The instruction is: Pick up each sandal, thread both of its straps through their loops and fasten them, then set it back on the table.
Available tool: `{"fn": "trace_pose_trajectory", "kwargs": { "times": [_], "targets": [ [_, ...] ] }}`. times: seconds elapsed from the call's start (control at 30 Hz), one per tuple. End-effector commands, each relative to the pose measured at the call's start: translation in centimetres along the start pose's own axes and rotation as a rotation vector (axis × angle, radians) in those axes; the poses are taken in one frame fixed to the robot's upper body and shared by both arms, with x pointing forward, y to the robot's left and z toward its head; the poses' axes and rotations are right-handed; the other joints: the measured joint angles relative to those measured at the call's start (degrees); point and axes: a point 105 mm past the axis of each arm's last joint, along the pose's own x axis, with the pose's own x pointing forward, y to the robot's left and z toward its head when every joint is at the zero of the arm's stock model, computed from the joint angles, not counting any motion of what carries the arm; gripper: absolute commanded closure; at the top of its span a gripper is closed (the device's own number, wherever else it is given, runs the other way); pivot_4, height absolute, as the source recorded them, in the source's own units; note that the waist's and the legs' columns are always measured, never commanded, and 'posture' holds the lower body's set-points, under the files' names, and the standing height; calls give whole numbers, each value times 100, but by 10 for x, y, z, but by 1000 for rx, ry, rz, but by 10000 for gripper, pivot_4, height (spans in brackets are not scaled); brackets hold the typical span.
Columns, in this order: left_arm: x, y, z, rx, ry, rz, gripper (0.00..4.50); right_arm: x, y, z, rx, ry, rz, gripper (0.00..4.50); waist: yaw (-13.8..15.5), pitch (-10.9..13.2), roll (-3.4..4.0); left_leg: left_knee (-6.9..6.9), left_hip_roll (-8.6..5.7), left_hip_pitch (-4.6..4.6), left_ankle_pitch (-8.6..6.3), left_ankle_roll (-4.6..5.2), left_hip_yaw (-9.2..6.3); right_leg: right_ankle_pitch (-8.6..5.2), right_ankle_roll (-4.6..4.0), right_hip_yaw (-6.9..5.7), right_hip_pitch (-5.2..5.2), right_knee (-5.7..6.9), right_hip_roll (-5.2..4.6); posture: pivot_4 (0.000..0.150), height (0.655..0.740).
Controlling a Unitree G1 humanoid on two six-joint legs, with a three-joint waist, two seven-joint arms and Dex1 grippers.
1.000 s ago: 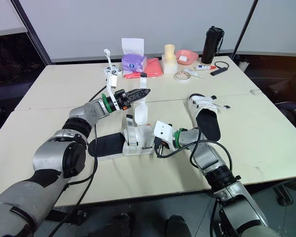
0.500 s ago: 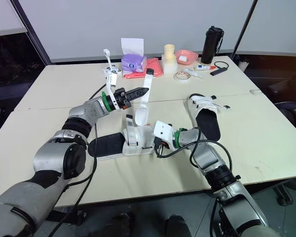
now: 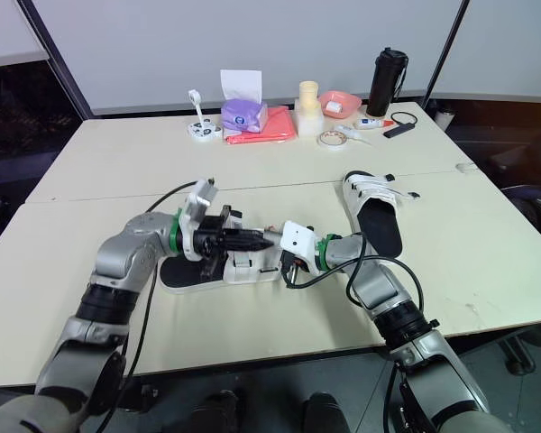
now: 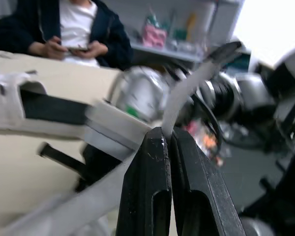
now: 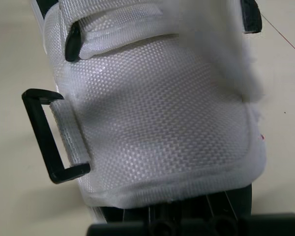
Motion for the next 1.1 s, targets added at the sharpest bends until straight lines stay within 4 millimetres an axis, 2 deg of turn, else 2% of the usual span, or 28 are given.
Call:
{"fn": "trace_pose_trajectory", "kwargs": {
  "times": [0.03,0.23,0.27,0.3,0.33,0.47,0.53,0.63,0.73,0.8,1.0,1.1],
  "targets": [
    [4,-10,6,172,39,-33,43765,4,11,-18,31,61,41,45000,8,0,1,0,0,0,0,0,0,0,0,0,0,0,0,1500,7400],
    [0,-15,-21,298,157,-63,43765,4,9,-19,23,65,53,45000,14,-1,1,-3,0,0,0,0,0,-1,-2,1,0,-5,-1,1500,7400],
    [0,-14,-24,316,167,-56,38703,4,9,-19,22,66,54,45000,15,-1,1,-3,0,0,0,0,1,-1,-2,1,0,-6,-1,1500,7400],
    [0,-13,-27,325,179,-57,36075,4,8,-19,20,66,55,45000,16,-1,1,-3,0,0,0,0,1,-1,-2,0,0,-5,-1,1500,7400],
    [0,-13,-29,339,189,-60,31619,4,8,-19,19,67,56,45000,16,-1,2,-3,0,0,0,0,1,0,-2,0,0,-5,-1,1500,7400],
    [-5,-17,-35,354,223,-70,11383,3,7,-20,14,70,62,45000,15,-1,2,-3,0,0,-1,1,-2,0,-3,1,0,-5,-1,1500,7400],
    [-16,-23,-47,351,303,-104,1648,3,7,-20,10,73,67,45000,1,-2,4,-5,0,0,-1,1,-4,0,-3,1,-1,-5,-1,1500,7400],
    [-39,-30,-61,313,400,-126,1648,3,6,-20,5,74,72,45000,-3,-1,10,-11,0,1,-1,1,-4,-1,-3,3,-5,-5,-1,1500,7400],
    [-53,-39,-67,234,427,-117,1648,4,5,-20,3,74,75,45000,2,0,12,-12,1,1,0,1,-10,-1,-3,3,-6,-5,-1,1500,7400],
    [-50,-42,-68,154,387,-68,1648,4,5,-20,2,73,77,45000,-2,0,13,-12,2,2,-1,1,-13,-1,-3,5,-4,-6,-2,1500,7400],
    [-21,-41,-80,-114,277,170,1648,6,7,-19,1,69,86,45000,4,0,13,-12,4,3,-1,2,-18,-1,-2,7,-4,-2,-2,1500,7400],
    [-10,-35,-80,-246,226,273,1648,6,9,-18,1,67,90,45000,5,0,13,-12,4,4,-1,2,-17,-1,-2,7,-3,-1,-2,1500,7400]
  ]
}}
